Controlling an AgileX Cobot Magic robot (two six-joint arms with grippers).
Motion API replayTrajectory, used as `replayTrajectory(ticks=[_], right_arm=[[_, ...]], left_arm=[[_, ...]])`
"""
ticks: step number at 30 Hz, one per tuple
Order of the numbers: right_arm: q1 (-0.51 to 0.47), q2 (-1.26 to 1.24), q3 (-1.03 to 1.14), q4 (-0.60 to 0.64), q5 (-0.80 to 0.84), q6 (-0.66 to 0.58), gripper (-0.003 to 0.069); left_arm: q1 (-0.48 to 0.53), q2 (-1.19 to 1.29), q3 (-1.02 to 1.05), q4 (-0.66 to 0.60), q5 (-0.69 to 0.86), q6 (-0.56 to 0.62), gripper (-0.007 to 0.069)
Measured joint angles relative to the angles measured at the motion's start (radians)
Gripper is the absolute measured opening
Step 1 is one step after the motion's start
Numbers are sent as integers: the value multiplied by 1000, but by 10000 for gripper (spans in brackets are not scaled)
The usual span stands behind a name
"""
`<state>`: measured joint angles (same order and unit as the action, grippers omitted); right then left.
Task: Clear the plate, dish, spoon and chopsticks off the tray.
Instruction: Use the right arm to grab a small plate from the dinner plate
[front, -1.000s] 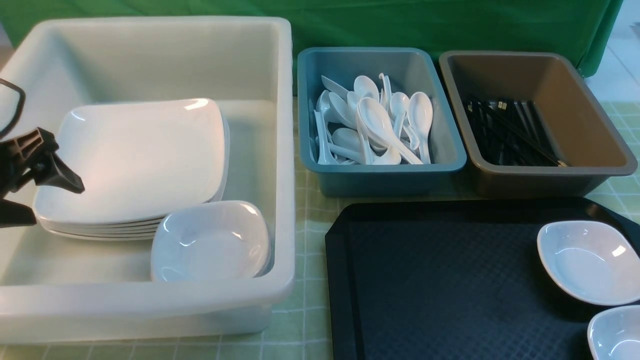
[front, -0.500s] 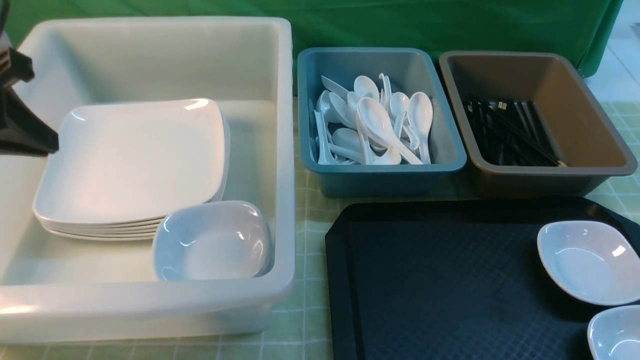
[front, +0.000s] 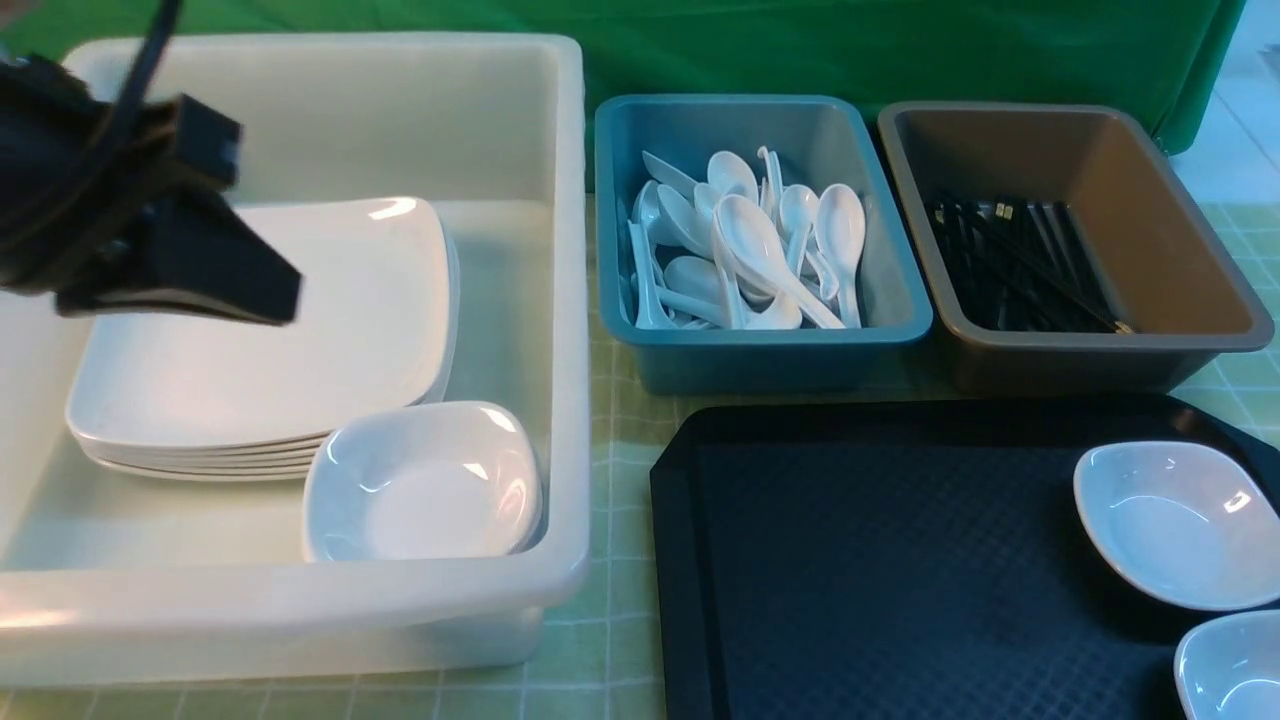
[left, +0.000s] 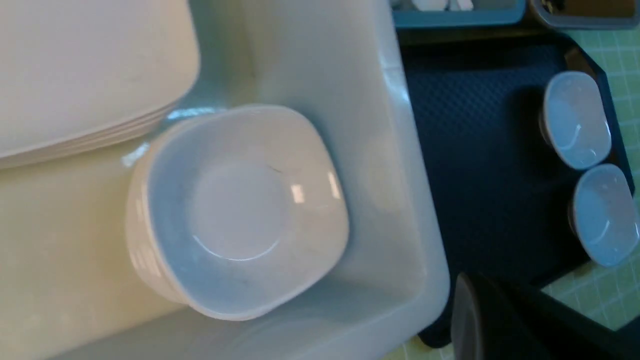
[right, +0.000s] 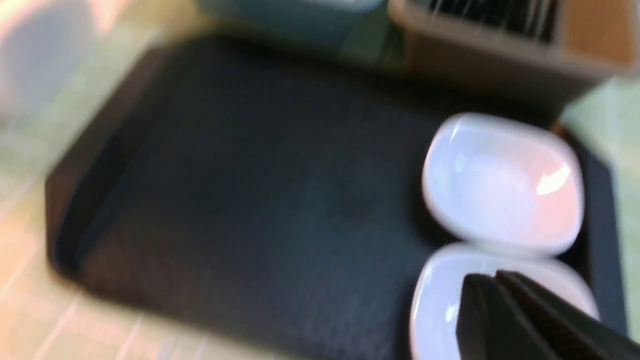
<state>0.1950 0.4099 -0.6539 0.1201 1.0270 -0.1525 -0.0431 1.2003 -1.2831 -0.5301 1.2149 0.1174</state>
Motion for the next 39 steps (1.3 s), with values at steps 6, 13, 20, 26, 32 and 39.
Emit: replayTrajectory(ticks=[6, 13, 20, 26, 32, 39], right_arm=[[0, 220, -9, 0, 143, 0, 10], [0, 406, -9, 31, 120, 2, 158], [0, 523, -9, 41, 78, 4, 271], [9, 670, -9, -56, 37, 99, 279], [115, 780, -10, -218, 21, 200, 280], [174, 788, -10, -272, -44, 299, 281]], left_arm=[[-100, 0, 0, 37, 0, -4, -13], [-105, 0, 0, 54, 0, -6, -13], [-105, 0, 0, 55, 0, -9, -13], [-105, 0, 0, 55, 0, -8, -13], [-105, 0, 0, 55, 0, -6, -13], [-105, 0, 0, 51, 0, -3, -12]])
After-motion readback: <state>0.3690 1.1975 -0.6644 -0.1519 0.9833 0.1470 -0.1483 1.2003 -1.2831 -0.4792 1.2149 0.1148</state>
